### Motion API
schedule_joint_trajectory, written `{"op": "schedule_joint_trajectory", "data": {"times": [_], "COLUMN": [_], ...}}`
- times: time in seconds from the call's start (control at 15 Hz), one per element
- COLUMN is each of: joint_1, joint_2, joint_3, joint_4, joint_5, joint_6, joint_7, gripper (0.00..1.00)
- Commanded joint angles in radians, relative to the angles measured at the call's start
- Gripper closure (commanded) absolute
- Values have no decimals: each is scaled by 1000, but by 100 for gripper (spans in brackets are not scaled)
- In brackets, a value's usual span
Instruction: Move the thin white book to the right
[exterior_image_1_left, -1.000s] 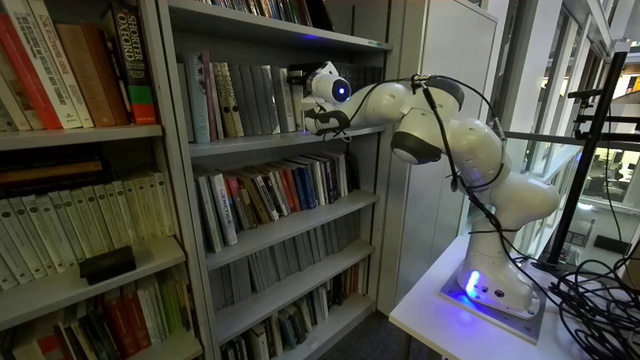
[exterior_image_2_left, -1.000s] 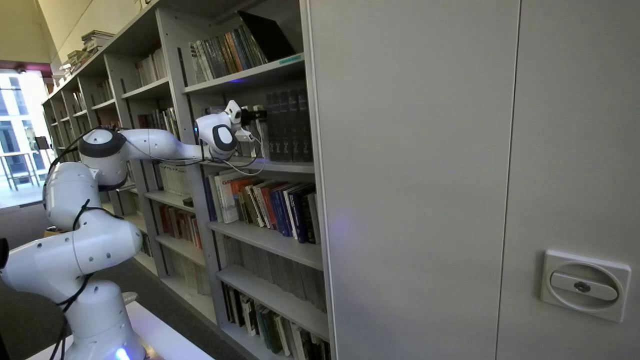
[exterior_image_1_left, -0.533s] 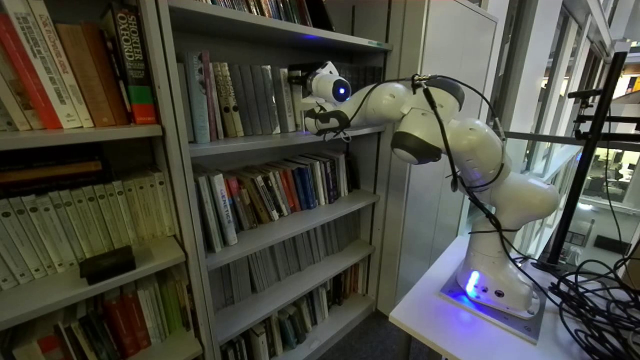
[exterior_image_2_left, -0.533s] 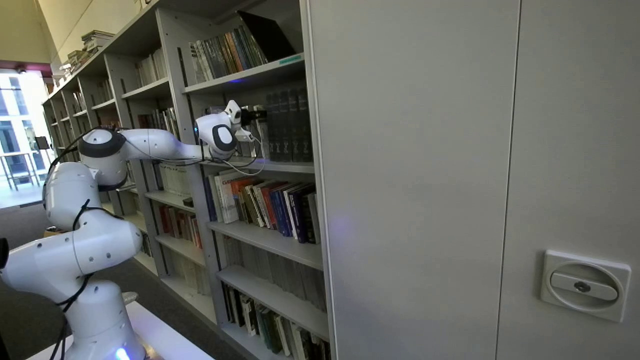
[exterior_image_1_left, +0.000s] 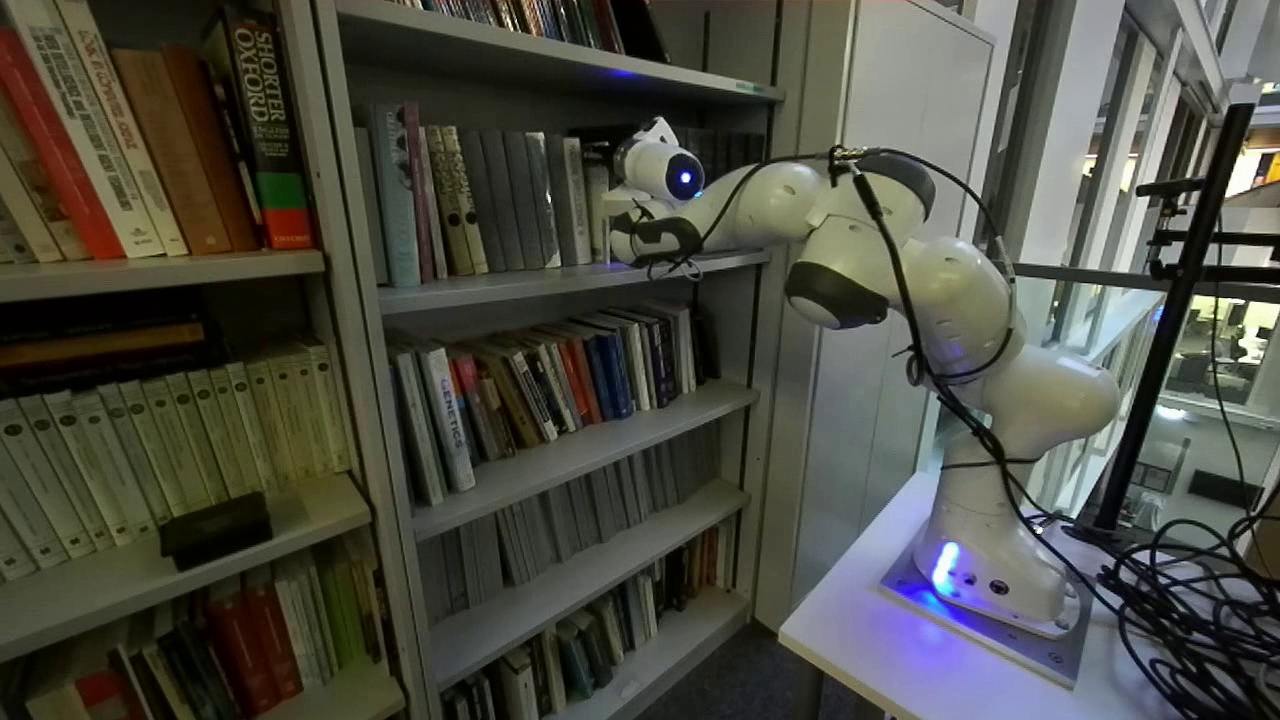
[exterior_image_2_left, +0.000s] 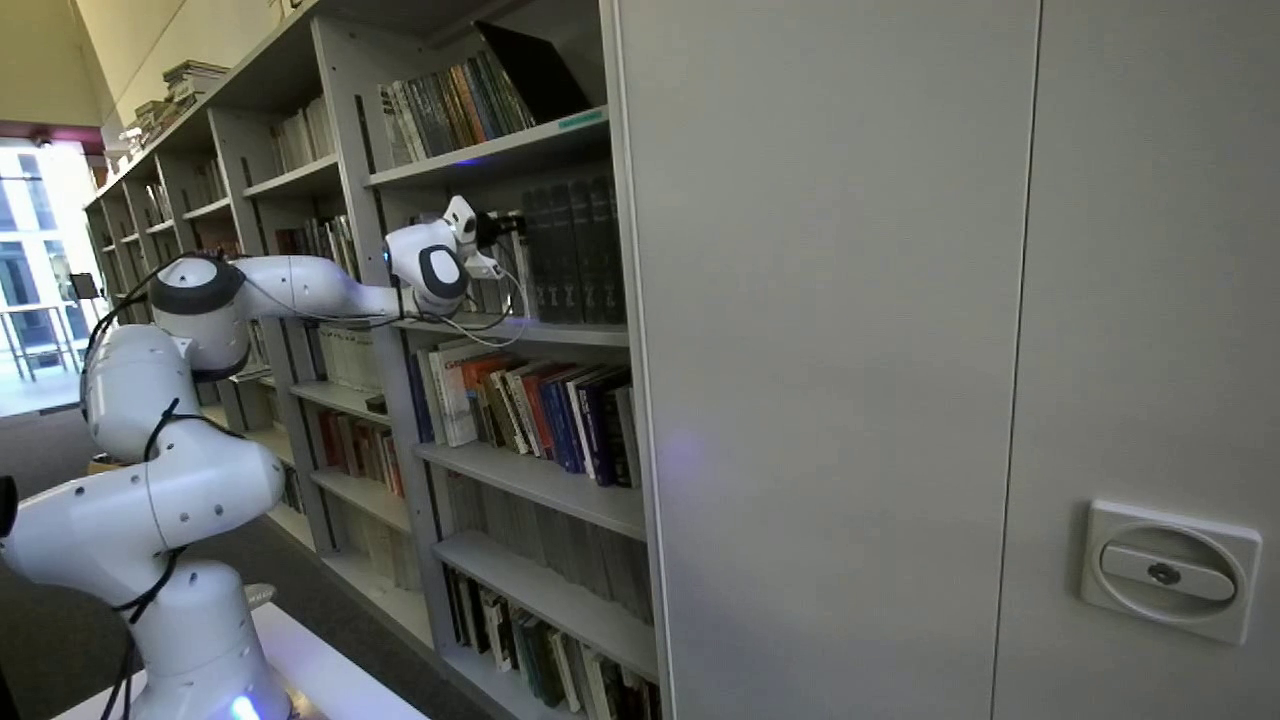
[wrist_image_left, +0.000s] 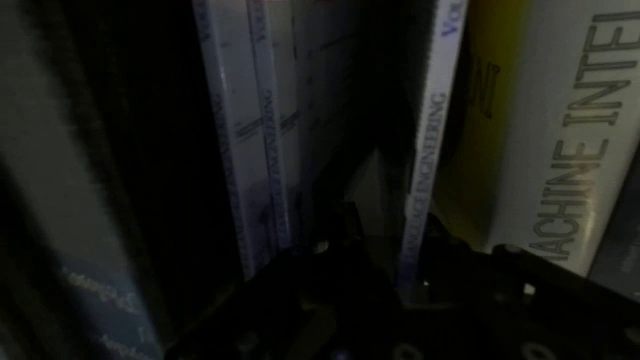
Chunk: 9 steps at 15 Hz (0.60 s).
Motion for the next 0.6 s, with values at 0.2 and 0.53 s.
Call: {"op": "schedule_joint_trajectory", "data": {"times": [0.2, 0.53], "joint_1": [116, 197], "joint_2": [45, 41], "joint_3": [-54, -107], "joint_4": [-106, -176], "joint_5": [4, 6], "joint_6": [13, 15], "joint_7": [-30, -28], "gripper": [99, 98]}}
